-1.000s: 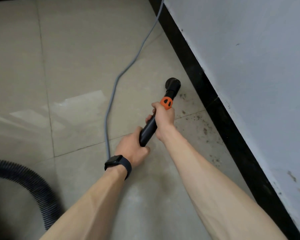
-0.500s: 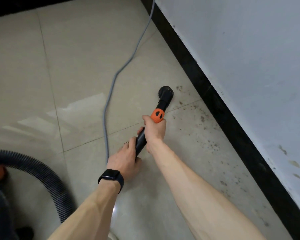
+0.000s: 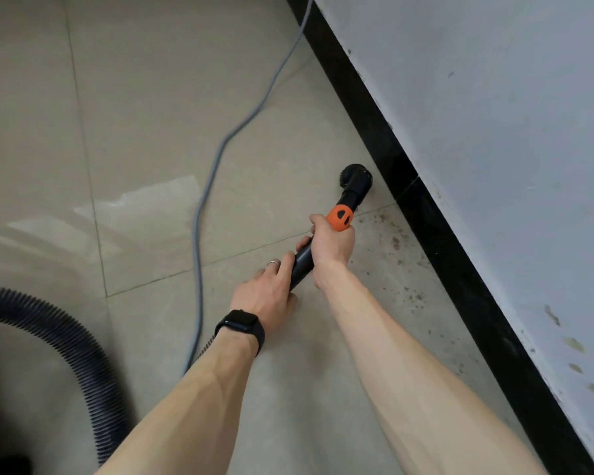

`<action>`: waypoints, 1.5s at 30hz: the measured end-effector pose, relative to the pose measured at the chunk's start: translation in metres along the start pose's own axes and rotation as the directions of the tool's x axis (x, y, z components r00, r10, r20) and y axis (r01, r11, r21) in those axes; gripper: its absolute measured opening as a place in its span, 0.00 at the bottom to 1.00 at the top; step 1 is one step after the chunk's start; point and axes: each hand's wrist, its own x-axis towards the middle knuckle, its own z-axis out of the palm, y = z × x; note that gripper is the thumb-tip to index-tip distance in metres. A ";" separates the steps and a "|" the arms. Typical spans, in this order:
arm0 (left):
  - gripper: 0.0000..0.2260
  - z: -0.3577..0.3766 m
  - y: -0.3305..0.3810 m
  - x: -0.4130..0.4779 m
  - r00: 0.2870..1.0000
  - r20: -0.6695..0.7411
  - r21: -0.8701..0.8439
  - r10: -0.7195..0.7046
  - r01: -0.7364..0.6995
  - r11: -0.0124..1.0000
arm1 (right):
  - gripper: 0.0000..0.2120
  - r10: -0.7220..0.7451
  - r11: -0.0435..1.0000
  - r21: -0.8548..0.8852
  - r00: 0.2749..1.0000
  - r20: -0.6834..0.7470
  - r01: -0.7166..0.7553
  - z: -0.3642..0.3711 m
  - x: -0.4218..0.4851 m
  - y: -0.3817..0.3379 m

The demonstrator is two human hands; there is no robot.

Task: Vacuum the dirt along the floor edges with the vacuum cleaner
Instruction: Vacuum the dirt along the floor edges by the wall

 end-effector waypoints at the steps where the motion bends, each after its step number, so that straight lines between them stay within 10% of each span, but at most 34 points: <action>1: 0.28 0.001 0.002 0.003 1.000 -0.006 0.003 0.002 -0.002 1.000 | 0.13 -0.004 1.000 0.006 1.000 -0.004 0.004 -0.001 0.003 -0.001; 25: 0.21 -0.010 -0.002 0.040 0.995 -0.097 -0.165 -0.014 -0.002 0.986 | 0.18 -0.076 0.993 -0.086 0.997 -0.003 0.075 0.028 0.036 -0.022; 36: 0.23 -0.034 -0.062 -0.039 1.000 0.001 0.003 -0.013 0.013 1.000 | 0.16 0.090 0.984 0.144 0.991 0.101 -0.104 0.040 -0.041 0.025; 45: 0.22 -0.023 -0.099 -0.117 0.997 0.067 0.057 0.043 -0.047 0.997 | 0.12 0.078 0.996 -0.041 0.997 -0.005 -0.078 0.027 -0.111 0.083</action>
